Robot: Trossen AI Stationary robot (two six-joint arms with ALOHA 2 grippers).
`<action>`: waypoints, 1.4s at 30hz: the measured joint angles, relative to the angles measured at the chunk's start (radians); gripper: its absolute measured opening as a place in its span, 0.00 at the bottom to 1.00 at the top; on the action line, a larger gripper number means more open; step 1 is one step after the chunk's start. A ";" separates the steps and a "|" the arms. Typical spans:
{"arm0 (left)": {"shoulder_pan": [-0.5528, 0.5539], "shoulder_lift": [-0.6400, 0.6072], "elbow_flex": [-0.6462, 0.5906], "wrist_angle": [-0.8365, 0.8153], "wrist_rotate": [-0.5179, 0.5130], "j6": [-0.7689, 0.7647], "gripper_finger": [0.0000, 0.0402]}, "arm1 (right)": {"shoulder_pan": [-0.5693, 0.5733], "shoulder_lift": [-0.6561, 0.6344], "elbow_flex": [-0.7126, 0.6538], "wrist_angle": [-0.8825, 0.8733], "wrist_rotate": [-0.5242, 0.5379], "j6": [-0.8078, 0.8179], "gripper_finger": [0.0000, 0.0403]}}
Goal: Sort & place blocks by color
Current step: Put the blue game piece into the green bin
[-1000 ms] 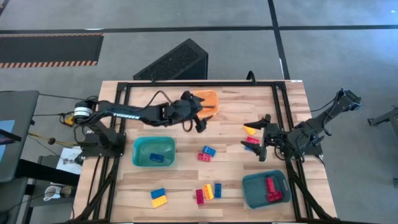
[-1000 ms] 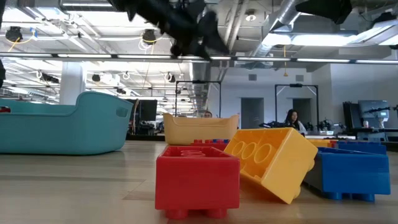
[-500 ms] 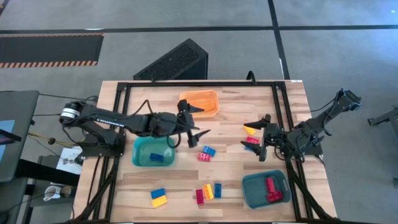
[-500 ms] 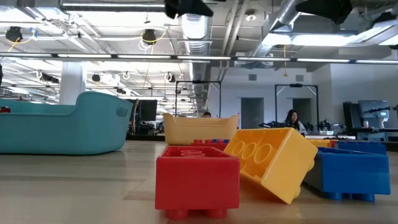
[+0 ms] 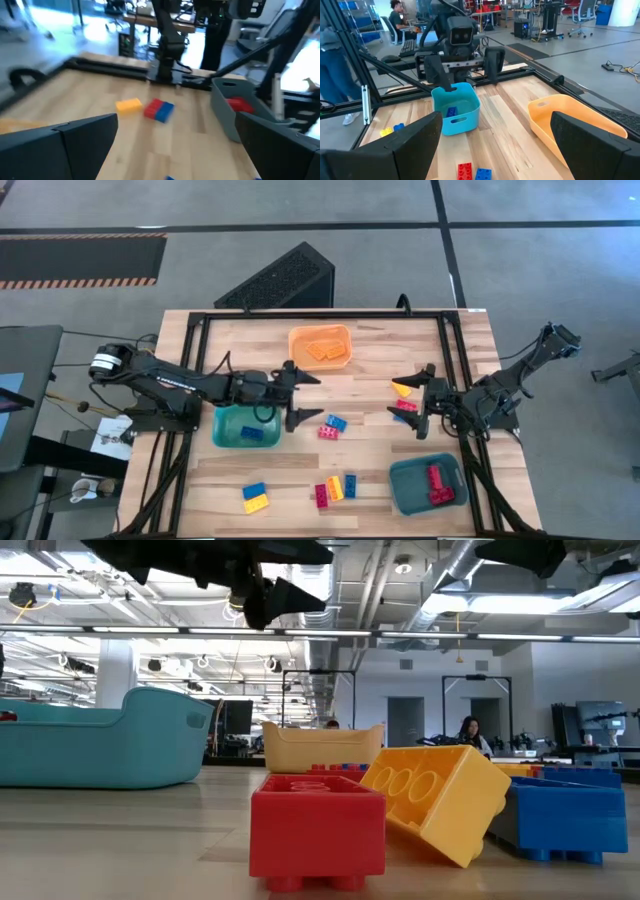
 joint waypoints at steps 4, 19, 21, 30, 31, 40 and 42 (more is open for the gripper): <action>-0.019 0.000 -0.001 -0.010 0.036 -0.017 0.97 | 0.000 0.000 0.000 0.021 0.000 -0.001 0.98; -0.046 0.118 0.048 -0.055 -0.018 -0.034 0.97 | 0.000 0.000 0.000 0.028 0.002 -0.001 0.98; -0.046 0.175 0.102 -0.129 -0.026 -0.015 0.97 | 0.000 0.000 0.000 0.028 0.002 -0.001 0.98; -0.044 0.397 0.407 -0.552 -0.141 0.167 0.97 | 0.000 0.000 0.000 0.022 0.002 -0.001 0.98; -0.043 0.415 0.436 -0.579 -0.167 0.189 0.97 | 0.000 0.000 0.000 0.022 0.002 -0.001 0.98; -0.029 0.542 0.547 -0.723 -0.215 0.289 0.97 | 0.000 0.000 0.000 0.020 0.002 -0.001 0.98; -0.028 0.556 0.547 -0.731 -0.216 0.293 0.97 | 0.000 0.000 0.000 0.020 0.002 -0.001 0.98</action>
